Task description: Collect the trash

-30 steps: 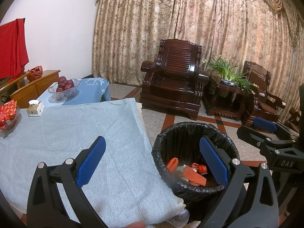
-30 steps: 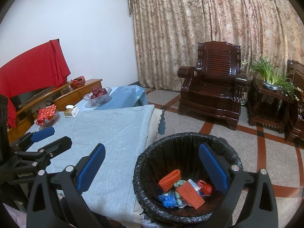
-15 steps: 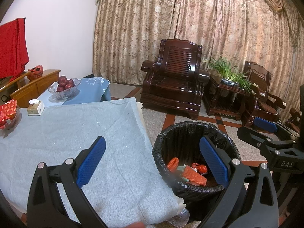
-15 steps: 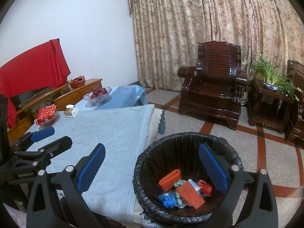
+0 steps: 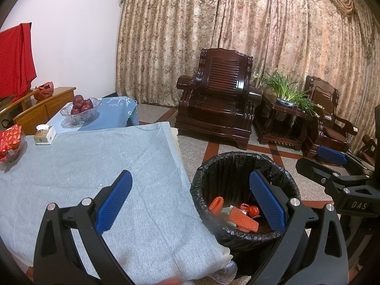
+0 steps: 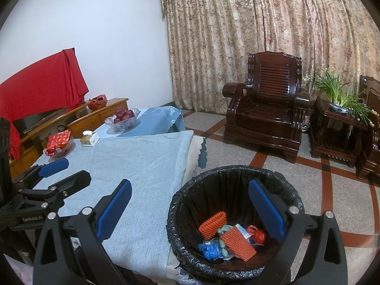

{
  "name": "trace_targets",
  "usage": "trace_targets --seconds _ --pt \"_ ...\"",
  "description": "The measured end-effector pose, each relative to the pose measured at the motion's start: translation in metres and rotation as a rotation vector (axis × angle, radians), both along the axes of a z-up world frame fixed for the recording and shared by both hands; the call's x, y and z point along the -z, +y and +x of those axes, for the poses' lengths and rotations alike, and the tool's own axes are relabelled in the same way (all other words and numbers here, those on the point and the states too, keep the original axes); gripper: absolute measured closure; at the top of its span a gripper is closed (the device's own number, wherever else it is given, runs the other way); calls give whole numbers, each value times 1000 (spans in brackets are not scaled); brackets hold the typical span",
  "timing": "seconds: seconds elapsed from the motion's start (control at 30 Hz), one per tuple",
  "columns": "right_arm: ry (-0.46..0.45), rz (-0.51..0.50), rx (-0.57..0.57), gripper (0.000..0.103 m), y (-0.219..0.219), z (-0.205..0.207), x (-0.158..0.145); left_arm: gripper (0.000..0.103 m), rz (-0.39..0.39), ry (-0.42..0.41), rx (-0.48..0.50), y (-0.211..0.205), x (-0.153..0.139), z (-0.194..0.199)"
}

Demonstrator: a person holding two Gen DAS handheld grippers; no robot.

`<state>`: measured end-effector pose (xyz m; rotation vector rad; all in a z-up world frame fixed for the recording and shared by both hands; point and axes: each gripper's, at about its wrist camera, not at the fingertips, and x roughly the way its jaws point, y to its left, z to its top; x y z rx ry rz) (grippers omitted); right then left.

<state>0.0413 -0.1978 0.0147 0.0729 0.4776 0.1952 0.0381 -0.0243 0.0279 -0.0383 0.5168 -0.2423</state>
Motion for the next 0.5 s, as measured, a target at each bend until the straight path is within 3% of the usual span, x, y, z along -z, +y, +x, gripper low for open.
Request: trace_targets --seconds 0.5 --pt "0 -1 -1 6 0 0 0 7 1 0 0 -1 -1 0"
